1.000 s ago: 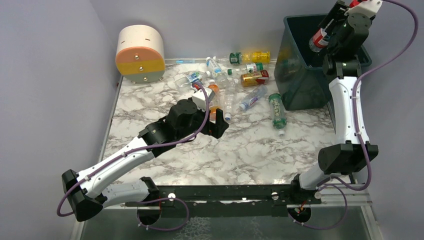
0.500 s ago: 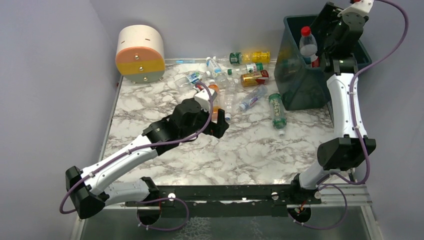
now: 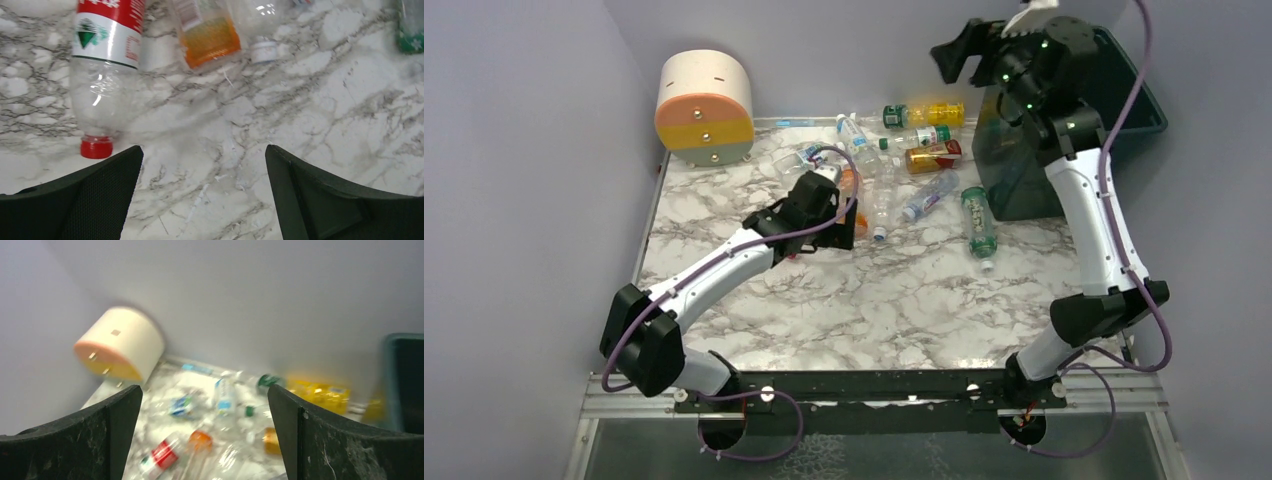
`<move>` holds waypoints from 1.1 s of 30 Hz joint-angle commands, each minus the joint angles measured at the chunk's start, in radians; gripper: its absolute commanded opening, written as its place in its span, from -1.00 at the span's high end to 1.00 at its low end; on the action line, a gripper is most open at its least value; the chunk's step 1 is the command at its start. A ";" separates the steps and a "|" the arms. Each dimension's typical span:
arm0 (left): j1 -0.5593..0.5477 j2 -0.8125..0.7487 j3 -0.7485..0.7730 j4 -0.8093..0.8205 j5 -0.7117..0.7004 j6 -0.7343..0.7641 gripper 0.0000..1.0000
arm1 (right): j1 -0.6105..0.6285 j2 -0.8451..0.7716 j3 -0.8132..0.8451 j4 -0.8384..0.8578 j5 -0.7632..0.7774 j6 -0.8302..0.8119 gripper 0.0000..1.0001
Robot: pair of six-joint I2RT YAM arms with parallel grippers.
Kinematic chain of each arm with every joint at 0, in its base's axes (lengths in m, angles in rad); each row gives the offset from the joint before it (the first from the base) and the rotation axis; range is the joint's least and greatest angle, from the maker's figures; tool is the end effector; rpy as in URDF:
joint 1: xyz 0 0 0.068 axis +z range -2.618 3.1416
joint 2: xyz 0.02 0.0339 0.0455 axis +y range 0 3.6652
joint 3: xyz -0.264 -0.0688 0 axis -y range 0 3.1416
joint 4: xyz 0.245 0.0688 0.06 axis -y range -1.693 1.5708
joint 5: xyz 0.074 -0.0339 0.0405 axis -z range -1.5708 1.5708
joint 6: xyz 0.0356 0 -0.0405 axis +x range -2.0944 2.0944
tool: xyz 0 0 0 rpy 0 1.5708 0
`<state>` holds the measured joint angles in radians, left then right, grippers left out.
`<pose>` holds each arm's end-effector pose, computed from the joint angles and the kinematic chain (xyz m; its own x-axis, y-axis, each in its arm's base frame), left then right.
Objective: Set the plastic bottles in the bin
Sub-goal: Pick up the plastic bottle at the center of the board.
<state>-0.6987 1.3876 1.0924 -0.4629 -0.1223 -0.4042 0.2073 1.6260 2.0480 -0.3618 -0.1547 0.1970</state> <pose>0.2349 -0.1917 0.2840 -0.7084 0.0853 -0.7006 0.3176 0.9250 -0.2085 0.3340 0.0759 0.5388 -0.0115 0.1952 -0.9807 -0.3586 0.9147 0.1863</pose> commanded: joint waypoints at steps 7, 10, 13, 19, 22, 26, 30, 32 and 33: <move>0.149 0.124 0.071 0.002 -0.163 0.042 -0.98 | 0.089 -0.169 -0.345 -0.013 -0.228 0.090 -0.99; 0.173 0.186 0.081 0.002 -0.203 0.055 -0.98 | 0.096 -0.198 -0.420 -0.007 -0.256 0.101 -0.99; 0.190 0.234 0.088 0.007 -0.220 0.068 -0.98 | 0.101 -0.229 -0.494 0.003 -0.273 0.106 -0.99; 0.223 0.342 0.130 0.038 -0.184 0.072 -0.92 | 0.100 -0.290 -0.628 0.040 -0.281 0.115 -0.99; 0.225 0.398 0.157 0.045 -0.171 0.076 -0.90 | 0.101 -0.308 -0.676 0.047 -0.285 0.121 -0.99; 0.225 0.446 0.178 0.054 -0.169 0.081 -0.89 | 0.101 -0.329 -0.725 0.056 -0.289 0.126 -0.99; 0.225 0.472 0.183 0.054 -0.163 0.082 -0.85 | 0.101 -0.351 -0.766 0.063 -0.296 0.131 -0.99; 0.225 0.481 0.181 0.054 -0.162 0.079 -0.78 | 0.101 -0.361 -0.783 0.066 -0.296 0.132 -0.99; 0.226 0.488 0.181 0.054 -0.160 0.077 -0.74 | 0.101 -0.364 -0.788 0.066 -0.295 0.131 -0.99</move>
<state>-0.4732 1.8572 1.2491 -0.4271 -0.2886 -0.3328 0.3038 1.3056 1.2858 -0.3363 -0.4179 0.3183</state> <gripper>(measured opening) 0.906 0.995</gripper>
